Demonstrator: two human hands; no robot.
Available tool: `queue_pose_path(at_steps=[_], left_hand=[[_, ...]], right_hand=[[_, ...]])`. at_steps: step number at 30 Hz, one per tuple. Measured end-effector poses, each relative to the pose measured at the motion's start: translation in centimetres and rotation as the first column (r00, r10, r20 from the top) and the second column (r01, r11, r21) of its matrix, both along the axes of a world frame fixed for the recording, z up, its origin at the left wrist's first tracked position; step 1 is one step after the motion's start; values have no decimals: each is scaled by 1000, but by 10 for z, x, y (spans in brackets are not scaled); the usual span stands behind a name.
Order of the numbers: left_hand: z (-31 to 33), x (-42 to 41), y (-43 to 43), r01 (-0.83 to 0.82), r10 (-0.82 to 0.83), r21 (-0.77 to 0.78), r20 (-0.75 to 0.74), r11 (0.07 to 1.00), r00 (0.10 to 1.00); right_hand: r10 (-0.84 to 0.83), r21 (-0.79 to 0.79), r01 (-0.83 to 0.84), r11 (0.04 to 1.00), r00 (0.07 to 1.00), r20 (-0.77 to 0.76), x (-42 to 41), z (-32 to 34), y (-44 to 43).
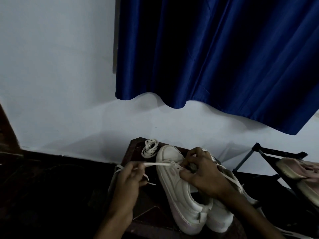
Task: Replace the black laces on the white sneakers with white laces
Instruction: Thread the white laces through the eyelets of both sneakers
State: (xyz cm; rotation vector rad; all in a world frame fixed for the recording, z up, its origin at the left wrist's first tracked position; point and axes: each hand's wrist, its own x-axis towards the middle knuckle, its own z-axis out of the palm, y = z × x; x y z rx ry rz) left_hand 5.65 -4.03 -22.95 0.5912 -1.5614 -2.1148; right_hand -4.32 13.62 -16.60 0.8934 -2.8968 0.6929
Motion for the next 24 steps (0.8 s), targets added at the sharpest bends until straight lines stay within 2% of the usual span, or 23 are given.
queue_pose_path(at_steps=[1, 3, 5, 6, 7, 8, 9, 10, 11, 12, 13, 14, 15, 16, 17, 18, 19, 20, 21, 22, 23, 24], left_hand=[[6, 0, -1, 27, -9, 223, -81, 974, 997], [17, -4, 0, 149, 22, 544, -295, 826, 955], [23, -8, 0, 191, 123, 700, -372, 688, 920], [23, -11, 0, 147, 132, 683, -339, 715, 931], [22, -12, 0, 75, 97, 545, -280, 835, 955], [18, -13, 4, 12, 39, 247, -204, 969, 978], [13, -14, 8, -7, -10, -137, -125, 991, 992], [9, -16, 14, 29, -69, -478, -67, 878, 995], [6, -19, 20, 78, -114, -701, -5, 709, 993], [1, -22, 21, 111, -130, -809, 43, 577, 991], [1, -24, 21, 155, -144, -833, 92, 530, 985], [1, -24, 17, 203, -179, -820, 125, 535, 976], [3, -21, 13, 248, -230, -768, 134, 591, 964], [7, -17, 7, 274, -268, -631, 107, 726, 957], [14, -11, 2, 242, -243, -393, 48, 887, 969], [18, -4, -7, 137, -141, -110, -32, 984, 989], [22, 1, -20, 33, -7, 177, -142, 984, 990], [28, 6, -35, -4, 121, 413, -257, 911, 959], [34, 10, -48, 31, 209, 564, -355, 825, 911], [39, 12, -59, 97, 254, 633, -440, 768, 861], [43, 12, -63, 148, 255, 646, -488, 749, 835], [45, 10, -59, 169, 217, 629, -490, 759, 844]], right_hand=[[-7, 3, 7, 1000, 1000, 1, 0, -2, 0], [-20, 14, 20, 1000, 1000, -8, -2, -4, 1], [-24, 33, 25, 999, 1000, -14, -3, -6, 0], [-23, 43, 23, 999, 1000, -9, -3, -5, 1], [-20, 49, 20, 999, 1000, -5, -3, -5, 1], [-18, 50, 18, 999, 1000, -3, -3, -4, 1], [-18, 48, 18, 999, 1000, -2, -3, -4, 1], [-19, 47, 19, 999, 1000, -5, -2, -4, 2], [-22, 48, 22, 999, 1000, -9, -2, -4, 2], [-25, 52, 26, 998, 1000, -12, -3, -4, 2], [-28, 57, 29, 998, 1000, -10, -2, -5, 2], [-29, 58, 29, 998, 1000, -6, -2, -6, 2], [-28, 53, 28, 998, 1000, -2, -2, -6, 2], [-30, 45, 30, 999, 1000, 3, -2, -6, 3], [-34, 39, 33, 999, 999, 5, -2, -6, 3], [-35, 35, 35, 999, 999, 5, -2, -5, 3], [-34, 32, 33, 999, 999, 2, -3, -4, 3], [-34, 30, 34, 999, 999, 2, -3, -4, 3], [-35, 33, 35, 999, 999, 3, -3, -4, 3], [-34, 41, 34, 999, 999, 6, -3, -4, 2], [-28, 48, 28, 998, 1000, 9, -2, -5, 2], [-21, 50, 20, 999, 1000, 11, -2, -6, 3]])
